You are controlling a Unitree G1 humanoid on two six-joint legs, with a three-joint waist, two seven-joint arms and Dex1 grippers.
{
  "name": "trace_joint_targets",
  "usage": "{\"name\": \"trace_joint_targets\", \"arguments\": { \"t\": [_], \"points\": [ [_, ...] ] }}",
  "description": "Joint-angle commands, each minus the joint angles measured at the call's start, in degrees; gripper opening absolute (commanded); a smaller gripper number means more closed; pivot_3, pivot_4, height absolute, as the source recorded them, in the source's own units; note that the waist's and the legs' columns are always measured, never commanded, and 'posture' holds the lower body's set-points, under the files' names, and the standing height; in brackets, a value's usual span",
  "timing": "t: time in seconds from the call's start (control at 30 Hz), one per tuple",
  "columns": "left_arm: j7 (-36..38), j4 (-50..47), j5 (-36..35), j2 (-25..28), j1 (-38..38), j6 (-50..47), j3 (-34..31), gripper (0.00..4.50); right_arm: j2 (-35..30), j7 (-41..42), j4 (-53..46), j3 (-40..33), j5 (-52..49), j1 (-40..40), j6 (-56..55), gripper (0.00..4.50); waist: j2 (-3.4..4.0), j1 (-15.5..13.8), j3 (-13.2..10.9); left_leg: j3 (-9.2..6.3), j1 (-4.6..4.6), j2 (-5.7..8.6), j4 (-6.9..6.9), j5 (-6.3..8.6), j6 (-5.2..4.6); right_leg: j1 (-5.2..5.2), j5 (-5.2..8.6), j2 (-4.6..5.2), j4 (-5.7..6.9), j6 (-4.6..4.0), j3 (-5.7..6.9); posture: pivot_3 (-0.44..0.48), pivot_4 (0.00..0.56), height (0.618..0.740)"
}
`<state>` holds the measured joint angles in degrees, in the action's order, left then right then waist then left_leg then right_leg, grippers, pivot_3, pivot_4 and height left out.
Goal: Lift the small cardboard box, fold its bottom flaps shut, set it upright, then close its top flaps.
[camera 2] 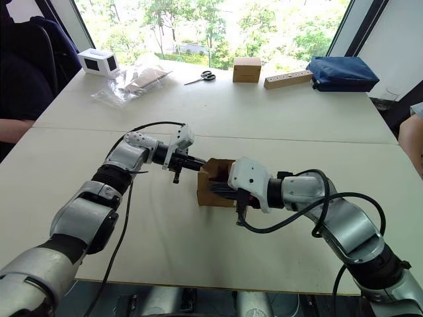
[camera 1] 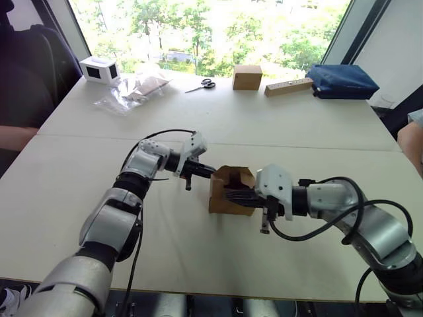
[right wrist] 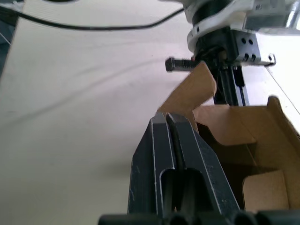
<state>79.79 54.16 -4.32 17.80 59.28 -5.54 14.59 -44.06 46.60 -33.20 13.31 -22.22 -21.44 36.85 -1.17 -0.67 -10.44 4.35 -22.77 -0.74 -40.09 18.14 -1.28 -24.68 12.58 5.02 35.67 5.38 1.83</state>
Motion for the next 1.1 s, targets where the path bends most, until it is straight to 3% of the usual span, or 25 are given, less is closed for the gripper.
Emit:
{"name": "trace_joint_targets", "arguments": {
  "t": [0.03,0.83,1.1],
  "points": [
    [0.4,-0.8,-0.3,-0.3,1.5,0.8,-1.5,0.07,1.2,0.0,0.0,0.4,1.4,-1.0,-1.5,0.0,0.0,0.0,0.0,0.0,0.0,0.0,0.0,0.0,0.0,0.0,0.0,0.0,0.0,0.0,0.0,0.0,0.15,0.74],
    [1.8,-7.3,-0.5,-1.0,-2.1,-2.4,-2.5,0.07,5.4,2.4,7.4,1.6,3.9,-2.4,-1.6,0.0,0.01,0.0,0.0,-0.03,-0.01,-0.01,-0.01,0.0,0.0,0.0,0.0,0.0,0.02,0.0,0.03,0.0,0.15,0.74],
    [-6.9,-9.1,-2.5,3.4,-2.8,-2.5,-9.1,0.07,5.7,3.0,8.2,0.9,3.7,-2.9,-1.9,0.0,0.0,0.3,0.0,-0.04,0.0,-0.03,0.0,0.0,0.0,-0.01,-0.01,0.0,0.06,0.01,0.03,0.0,0.15,0.74]
  ]
}}
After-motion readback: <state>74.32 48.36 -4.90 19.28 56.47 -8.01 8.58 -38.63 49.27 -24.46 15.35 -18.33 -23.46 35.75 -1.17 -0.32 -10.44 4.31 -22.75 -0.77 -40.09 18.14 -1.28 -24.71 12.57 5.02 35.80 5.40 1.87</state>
